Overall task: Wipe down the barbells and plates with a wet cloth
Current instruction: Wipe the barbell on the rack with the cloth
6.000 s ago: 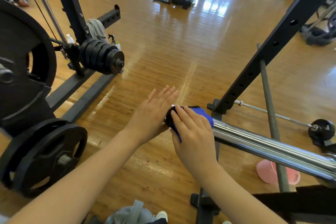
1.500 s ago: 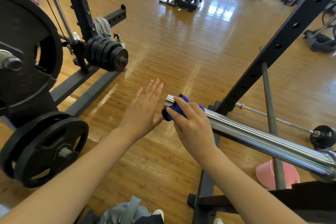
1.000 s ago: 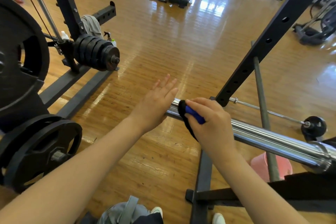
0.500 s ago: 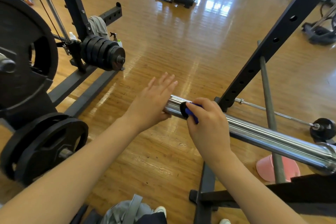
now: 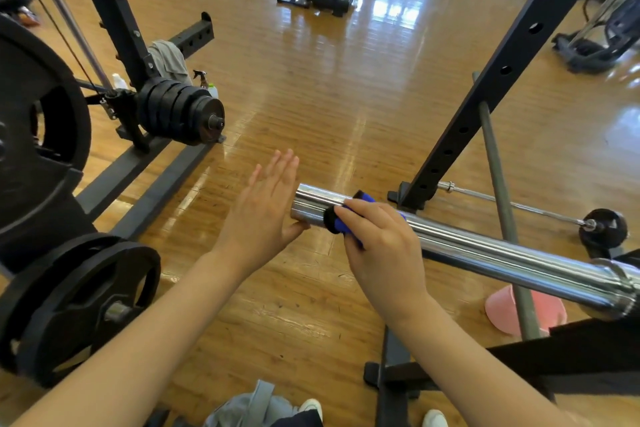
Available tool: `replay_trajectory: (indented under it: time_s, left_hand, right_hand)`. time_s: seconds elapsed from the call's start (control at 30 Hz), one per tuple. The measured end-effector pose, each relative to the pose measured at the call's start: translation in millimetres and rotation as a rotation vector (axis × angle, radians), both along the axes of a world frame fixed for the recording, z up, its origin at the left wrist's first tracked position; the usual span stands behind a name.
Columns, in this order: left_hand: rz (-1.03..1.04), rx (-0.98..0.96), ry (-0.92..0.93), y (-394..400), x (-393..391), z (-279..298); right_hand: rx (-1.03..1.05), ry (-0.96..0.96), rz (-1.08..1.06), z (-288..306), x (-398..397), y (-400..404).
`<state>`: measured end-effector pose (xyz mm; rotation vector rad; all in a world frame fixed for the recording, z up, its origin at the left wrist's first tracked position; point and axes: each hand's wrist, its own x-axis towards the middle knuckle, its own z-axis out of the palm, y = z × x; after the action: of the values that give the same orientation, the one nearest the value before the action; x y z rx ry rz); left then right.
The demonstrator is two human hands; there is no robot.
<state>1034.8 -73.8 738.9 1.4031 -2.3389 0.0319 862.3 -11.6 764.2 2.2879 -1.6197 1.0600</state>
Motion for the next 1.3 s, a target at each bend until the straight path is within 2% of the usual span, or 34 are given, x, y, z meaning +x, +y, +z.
replay_trajectory:
  time_s: [0.13,0.23,0.33,0.53,0.77,0.97,1.13,1.3]
  left_hand:
    - [-0.043,0.026,0.055,-0.1,-8.9,1.8]
    - [-0.016,0.131,0.043,-6.2,-4.5,-1.3]
    - [-0.014,0.095,0.017,-7.4,-2.7,-2.9]
    - [0.001,0.051,0.013,-3.8,-6.8,-1.2]
    - [-0.055,0.066,0.002,-4.1,-12.5,-3.4]
    - [-0.041,-0.004,-0.038,-1.0,-10.5,-1.6]
    - [-0.077,-0.029,-0.034,1.7,-8.7,-4.8]
    - [-0.06,-0.052,-0.055,1.7,-8.7,-5.6]
  right_hand:
    - [-0.004,0.048,0.088,-0.7,27.4,-20.4]
    - [0.054,0.135,0.037,-12.7,28.6,-27.7]
    - [0.021,0.146,0.037,-19.4,11.5,-20.5]
    - [-0.058,0.011,0.009,-3.5,-8.0,-4.0]
    - [-0.029,0.207,0.045,-31.1,15.2,-19.6]
    - [-0.029,0.161,0.066,-16.4,1.2,-9.8]
    - [-0.034,0.032,0.067,4.8,12.8,-9.8]
    - [0.047,0.189,0.012,-18.8,16.1,-19.6]
